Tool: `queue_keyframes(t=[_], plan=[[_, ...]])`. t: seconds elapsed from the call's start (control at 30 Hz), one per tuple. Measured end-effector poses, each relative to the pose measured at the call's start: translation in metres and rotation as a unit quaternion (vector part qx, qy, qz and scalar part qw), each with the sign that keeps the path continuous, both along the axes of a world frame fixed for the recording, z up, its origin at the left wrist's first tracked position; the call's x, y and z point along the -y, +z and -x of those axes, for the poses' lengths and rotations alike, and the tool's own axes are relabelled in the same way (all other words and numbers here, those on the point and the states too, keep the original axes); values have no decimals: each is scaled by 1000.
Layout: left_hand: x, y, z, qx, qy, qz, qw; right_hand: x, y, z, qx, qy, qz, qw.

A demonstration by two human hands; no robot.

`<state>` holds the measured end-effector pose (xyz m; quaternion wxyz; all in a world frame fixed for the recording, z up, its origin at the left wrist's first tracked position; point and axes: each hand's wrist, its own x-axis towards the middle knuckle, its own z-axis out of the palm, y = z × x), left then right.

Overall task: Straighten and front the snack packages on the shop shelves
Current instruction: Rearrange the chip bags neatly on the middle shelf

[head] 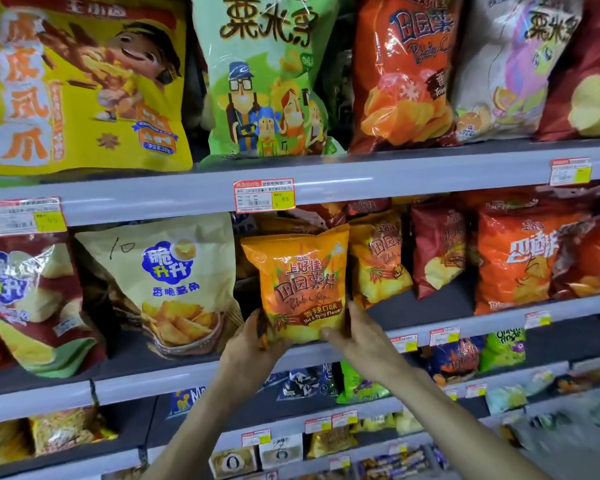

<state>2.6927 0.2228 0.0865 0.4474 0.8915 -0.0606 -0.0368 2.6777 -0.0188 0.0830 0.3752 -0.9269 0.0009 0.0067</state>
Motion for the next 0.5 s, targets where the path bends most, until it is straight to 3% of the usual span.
queue_keyframes(t=[0.1,0.23,0.5], plan=[[-6,-5,28,39,-31,-54,997,11,3,21,11,-6,91,996],[-4,-20,52,10,-78,-118,990,16,2,48,18,-38,202,979],[44,-20,68,53,-152,-199,967,41,-6,98,-6,-3,319,948]])
